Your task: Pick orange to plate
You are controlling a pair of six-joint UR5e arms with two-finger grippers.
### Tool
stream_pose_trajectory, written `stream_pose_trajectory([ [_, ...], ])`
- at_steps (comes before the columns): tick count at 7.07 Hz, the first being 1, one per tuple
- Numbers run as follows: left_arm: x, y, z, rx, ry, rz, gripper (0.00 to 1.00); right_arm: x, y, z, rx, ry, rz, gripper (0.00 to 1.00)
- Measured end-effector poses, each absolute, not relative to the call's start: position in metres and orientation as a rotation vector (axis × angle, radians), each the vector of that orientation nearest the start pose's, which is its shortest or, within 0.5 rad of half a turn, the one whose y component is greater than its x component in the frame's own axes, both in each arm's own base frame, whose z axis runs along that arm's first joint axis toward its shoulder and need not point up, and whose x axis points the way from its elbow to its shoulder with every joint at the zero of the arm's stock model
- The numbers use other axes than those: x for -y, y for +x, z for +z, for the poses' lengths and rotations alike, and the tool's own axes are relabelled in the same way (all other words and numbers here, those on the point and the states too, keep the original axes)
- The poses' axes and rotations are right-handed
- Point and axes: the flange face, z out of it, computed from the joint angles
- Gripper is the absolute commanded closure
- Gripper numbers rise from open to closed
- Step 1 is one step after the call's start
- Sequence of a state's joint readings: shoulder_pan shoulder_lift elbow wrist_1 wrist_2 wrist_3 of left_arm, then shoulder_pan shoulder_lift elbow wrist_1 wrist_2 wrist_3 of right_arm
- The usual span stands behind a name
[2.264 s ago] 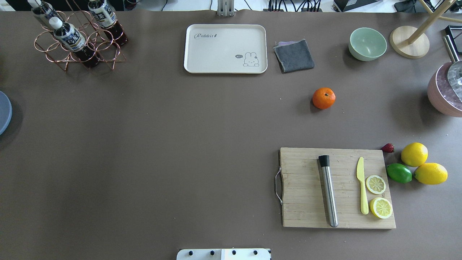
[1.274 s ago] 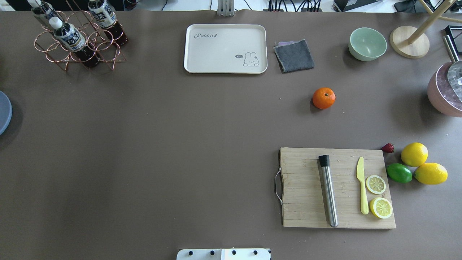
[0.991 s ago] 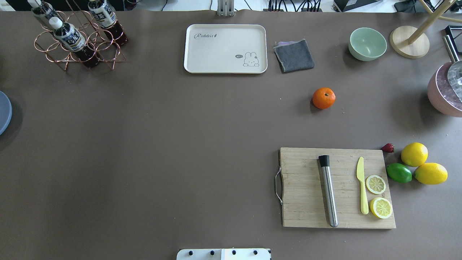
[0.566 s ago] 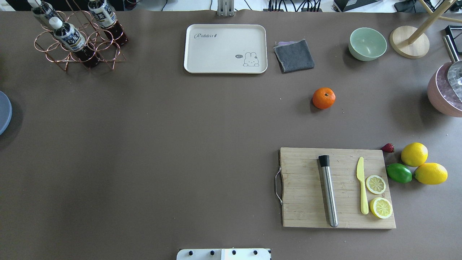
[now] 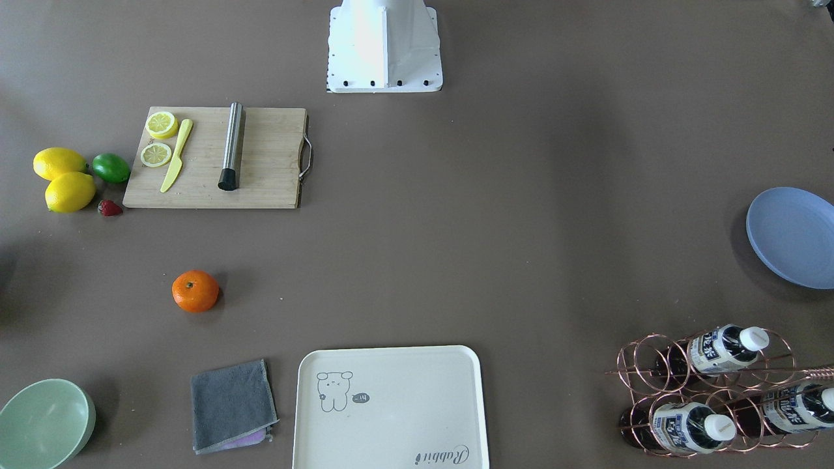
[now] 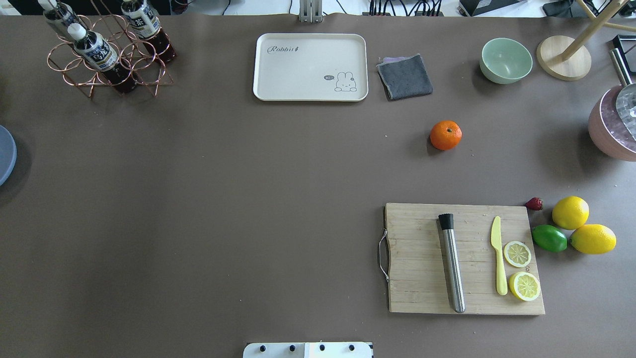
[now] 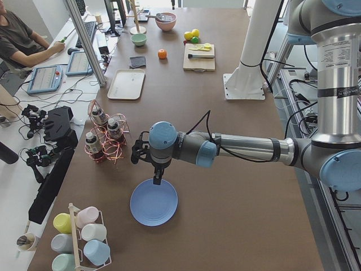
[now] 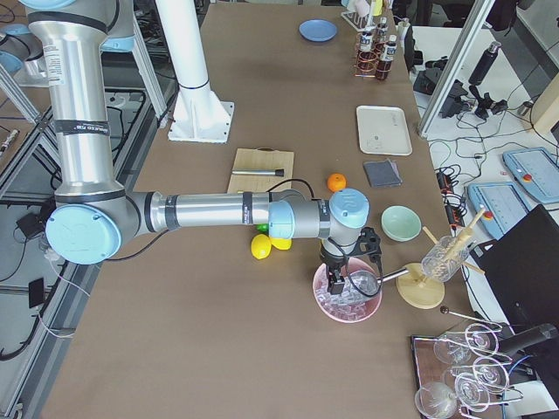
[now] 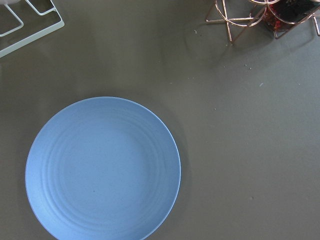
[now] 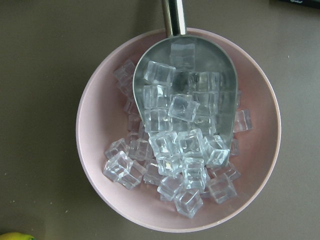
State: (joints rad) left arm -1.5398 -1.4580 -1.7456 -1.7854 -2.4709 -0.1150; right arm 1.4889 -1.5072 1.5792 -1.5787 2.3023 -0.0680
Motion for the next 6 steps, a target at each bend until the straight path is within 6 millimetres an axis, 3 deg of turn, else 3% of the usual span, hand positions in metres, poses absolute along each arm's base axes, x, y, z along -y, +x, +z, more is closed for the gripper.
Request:
stream_pose_trajectory([
  [5, 0.449, -0.038, 0.600, -0.914, 0.209, 0.060, 0.04, 0.517, 0.020, 0.628, 0.783, 0.050, -0.172, 0.00],
  [6, 0.452, -0.037, 0.610, -0.913, 0.203, 0.064, 0.03, 0.517, 0.018, 0.627, 0.791, 0.048, -0.172, 0.00],
])
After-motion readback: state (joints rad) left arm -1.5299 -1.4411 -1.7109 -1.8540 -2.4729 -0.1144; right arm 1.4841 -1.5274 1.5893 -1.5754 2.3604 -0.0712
